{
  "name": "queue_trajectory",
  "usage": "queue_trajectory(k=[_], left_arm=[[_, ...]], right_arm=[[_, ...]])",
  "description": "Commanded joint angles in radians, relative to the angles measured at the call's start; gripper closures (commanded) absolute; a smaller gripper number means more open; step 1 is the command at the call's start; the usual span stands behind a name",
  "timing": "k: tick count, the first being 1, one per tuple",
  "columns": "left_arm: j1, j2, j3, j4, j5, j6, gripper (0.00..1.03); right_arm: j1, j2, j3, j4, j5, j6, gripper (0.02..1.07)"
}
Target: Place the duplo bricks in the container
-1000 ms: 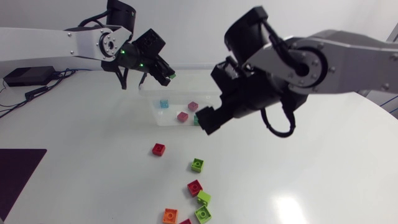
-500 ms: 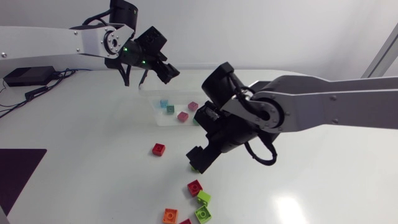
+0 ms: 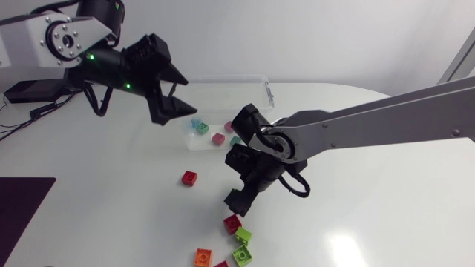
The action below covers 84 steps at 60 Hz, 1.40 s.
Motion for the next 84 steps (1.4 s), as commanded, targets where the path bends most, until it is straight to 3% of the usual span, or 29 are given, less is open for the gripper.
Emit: queue_trajectory(k=[1, 20, 35, 38, 49, 57, 84], left_arm=[[0.008, -0.016, -0.094, -0.037, 0.018, 0.129, 0.05], [0.045, 0.05, -0.209, -0.037, 0.032, 0.269, 0.06], [0.065, 0.13, -0.235, -0.034, 0.038, 0.343, 0.06], [0.066, 0.153, -0.237, -0.034, 0.04, 0.359, 0.06], [0.074, 0.225, -0.24, -0.034, 0.041, 0.407, 0.06], [0.083, 0.251, -0.251, -0.034, 0.041, 0.433, 0.06], [0.042, 0.376, -0.255, 0.006, 0.035, 0.465, 0.06]], right_arm=[[-0.009, 0.04, 0.041, 0.008, -0.014, -0.033, 0.07], [-0.019, 0.123, 0.092, 0.006, -0.022, -0.045, 0.08], [-0.028, 0.16, 0.1, 0.017, -0.022, -0.051, 0.19], [-0.026, 0.165, 0.104, 0.017, -0.022, -0.053, 0.26], [-0.026, 0.179, 0.112, 0.017, -0.032, -0.051, 0.75], [-0.019, 0.149, 0.091, 0.008, -0.048, -0.053, 0.85], [0.007, -0.125, 0.057, -0.054, -0.039, -0.022, 0.87]])
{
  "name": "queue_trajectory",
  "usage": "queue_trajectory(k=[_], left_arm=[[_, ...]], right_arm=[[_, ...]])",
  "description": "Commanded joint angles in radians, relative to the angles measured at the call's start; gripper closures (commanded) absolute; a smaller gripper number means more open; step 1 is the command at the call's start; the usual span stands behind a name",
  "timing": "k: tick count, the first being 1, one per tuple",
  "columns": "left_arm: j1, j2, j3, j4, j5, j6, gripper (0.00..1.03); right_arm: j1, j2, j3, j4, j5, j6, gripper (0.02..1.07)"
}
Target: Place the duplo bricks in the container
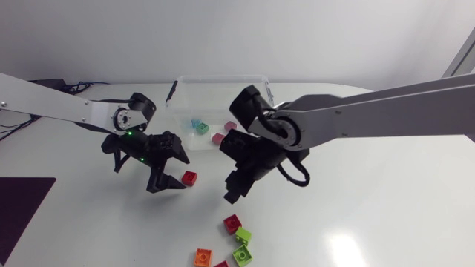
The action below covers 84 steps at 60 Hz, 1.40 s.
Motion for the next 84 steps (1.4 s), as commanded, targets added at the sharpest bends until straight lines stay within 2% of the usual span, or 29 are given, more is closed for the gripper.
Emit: queue_trajectory(k=[1, 7, 10, 16, 19, 20, 37, 63, 84], left_arm=[[-0.017, 0.059, -0.008, 0.016, 0.01, 0.029, 0.07], [-0.022, 0.081, 0.001, 0.033, 0.01, 0.021, 0.07], [-0.028, 0.092, 0.001, 0.033, 0.01, 0.021, 0.15], [-0.034, 0.108, 0.001, 0.039, 0.01, 0.018, 0.45], [-0.033, 0.108, -0.002, 0.045, 0.012, 0.013, 0.69], [-0.033, 0.108, -0.004, 0.046, 0.013, 0.012, 0.74], [-0.02, 0.003, -0.059, 0.033, 0.015, 0.007, 0.74], [0.001, -0.286, -0.077, -0.095, 0.047, -0.033, 0.74], [0.039, -0.425, 0.035, -0.116, 0.082, -0.139, 0.74]], right_arm=[[0.001, -0.063, 0.0, -0.033, 0.002, 0.014, 0.87], [0.003, -0.113, 0.014, -0.053, 0.003, 0.023, 0.87], [0.001, -0.143, 0.025, -0.067, 0.005, 0.028, 0.87], [-0.006, -0.183, 0.046, -0.068, 0.003, 0.037, 0.87], [-0.011, -0.189, 0.06, -0.062, 0.003, 0.04, 0.87], [-0.014, -0.191, 0.063, -0.058, 0.005, 0.042, 0.87], [-0.114, -0.148, 0.165, 0.034, 0.003, 0.077, 0.87], [-0.195, 0.019, 0.378, 0.097, 0.009, 0.126, 0.85], [-0.267, 0.2, 0.517, 0.169, 0.019, 0.151, 0.82]])
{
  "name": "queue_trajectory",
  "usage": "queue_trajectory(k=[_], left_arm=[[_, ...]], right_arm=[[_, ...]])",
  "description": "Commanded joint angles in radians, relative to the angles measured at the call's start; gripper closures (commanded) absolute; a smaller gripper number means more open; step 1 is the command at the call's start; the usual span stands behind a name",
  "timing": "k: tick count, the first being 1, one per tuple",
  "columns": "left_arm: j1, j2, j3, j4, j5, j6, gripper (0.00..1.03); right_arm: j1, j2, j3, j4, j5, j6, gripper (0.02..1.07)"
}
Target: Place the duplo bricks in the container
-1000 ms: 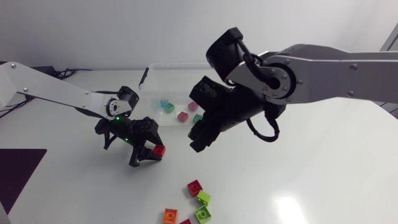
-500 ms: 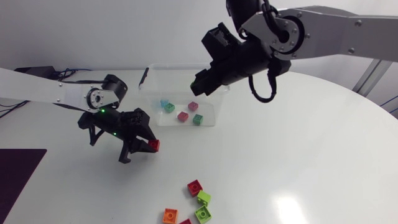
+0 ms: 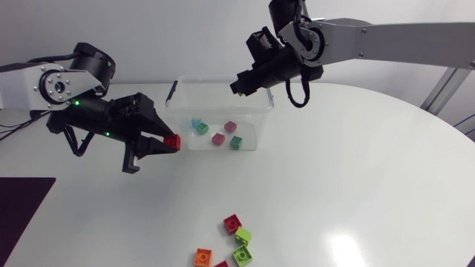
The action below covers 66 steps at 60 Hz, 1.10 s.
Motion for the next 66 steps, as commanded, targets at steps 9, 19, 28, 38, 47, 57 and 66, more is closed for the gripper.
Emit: queue_trajectory(k=[9, 19, 28, 38, 47, 57, 66], left_arm=[[0.007, -0.014, 0.133, -0.011, 0.021, -0.083, 0.74], [-0.002, 0.039, 0.214, 0.043, 0.021, -0.158, 0.73], [-0.023, 0.113, 0.312, 0.104, 0.021, -0.235, 0.73], [-0.04, 0.231, 0.419, 0.189, 0.018, -0.33, 0.72], [-0.057, 0.361, 0.537, 0.235, -0.014, -0.374, 0.72], [-0.069, 0.509, 0.665, 0.247, -0.054, -0.396, 0.7], [-0.077, 0.619, 0.772, 0.247, -0.093, -0.402, 0.54]], right_arm=[[-0.013, 0.129, 0.131, -0.002, 0.027, 0.025, 0.41], [-0.015, 0.134, 0.159, -0.017, 0.039, 0.024, 0.06], [-0.026, 0.103, 0.149, -0.025, 0.041, 0.022, 0.07], [-0.032, -0.002, 0.054, -0.026, 0.039, 0.016, 0.07], [-0.02, -0.154, -0.107, -0.032, 0.031, -0.004, 0.07], [0.019, -0.314, -0.315, -0.066, 0.016, -0.016, 0.07], [0.074, -0.397, -0.477, -0.094, 0.021, -0.019, 0.07]])
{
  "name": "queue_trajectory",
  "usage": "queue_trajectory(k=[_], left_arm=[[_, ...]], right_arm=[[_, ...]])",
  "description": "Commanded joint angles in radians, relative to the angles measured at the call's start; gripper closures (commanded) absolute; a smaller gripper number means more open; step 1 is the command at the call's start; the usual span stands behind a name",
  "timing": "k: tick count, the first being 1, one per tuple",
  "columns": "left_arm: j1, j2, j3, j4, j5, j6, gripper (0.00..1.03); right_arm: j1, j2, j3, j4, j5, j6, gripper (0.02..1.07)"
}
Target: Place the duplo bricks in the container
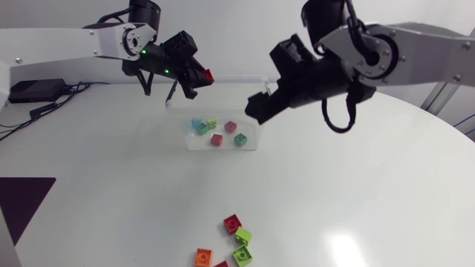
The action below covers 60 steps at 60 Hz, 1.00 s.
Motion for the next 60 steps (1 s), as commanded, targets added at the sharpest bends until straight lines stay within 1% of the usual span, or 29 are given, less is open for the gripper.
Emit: queue_trajectory(k=[1, 4, 5, 7, 9, 18, 25, 31, 38, 44, 49, 52, 60], left_arm=[[-0.01, 0.08, 0.084, 0.005, -0.023, -0.027, 0.46], [-0.013, 0.095, 0.112, 0.003, -0.031, -0.035, 0.22], [-0.013, 0.098, 0.118, 0.003, -0.032, -0.037, 0.17], [-0.013, 0.097, 0.124, 0.003, -0.032, -0.044, 0.09], [-0.015, 0.089, 0.121, 0.003, -0.032, -0.046, 0.05], [-0.012, 0.009, 0.063, 0.003, -0.031, -0.053, 0.05], [-0.009, -0.063, 0.006, 0.003, -0.023, -0.055, 0.05], [-0.006, -0.175, -0.087, 0.003, -0.015, -0.058, 0.05], [-0.006, -0.285, -0.184, -0.009, 0.019, -0.056, 0.05], [-0.004, -0.38, -0.279, -0.043, 0.043, -0.037, 0.05], [-0.006, -0.438, -0.351, -0.089, 0.054, 0.0, 0.05], [-0.007, -0.483, -0.422, -0.107, 0.058, 0.029, 0.05], [-0.012, -0.573, -0.566, -0.118, 0.058, 0.08, 0.05]], right_arm=[[0.039, -0.029, -0.104, -0.041, -0.002, -0.016, 0.07], [0.059, -0.041, -0.136, -0.056, -0.002, -0.011, 0.07], [0.07, -0.047, -0.148, -0.061, -0.002, -0.005, 0.07], [0.087, -0.053, -0.168, -0.071, -0.002, 0.004, 0.07], [0.104, -0.058, -0.181, -0.082, -0.002, 0.012, 0.07], [0.159, -0.044, -0.205, -0.104, 0.0, 0.047, 0.07], [0.193, -0.001, -0.191, -0.134, 0.003, 0.062, 0.07], [0.222, 0.034, -0.174, -0.151, 0.012, 0.081, 0.07], [0.252, 0.088, -0.162, -0.162, 0.02, 0.102, 0.07], [0.279, 0.14, -0.159, -0.162, 0.029, 0.116, 0.07], [0.297, 0.177, -0.154, -0.162, 0.035, 0.121, 0.07], [0.309, 0.203, -0.145, -0.162, 0.04, 0.128, 0.07], [0.335, 0.243, -0.13, -0.163, 0.04, 0.148, 0.07]])
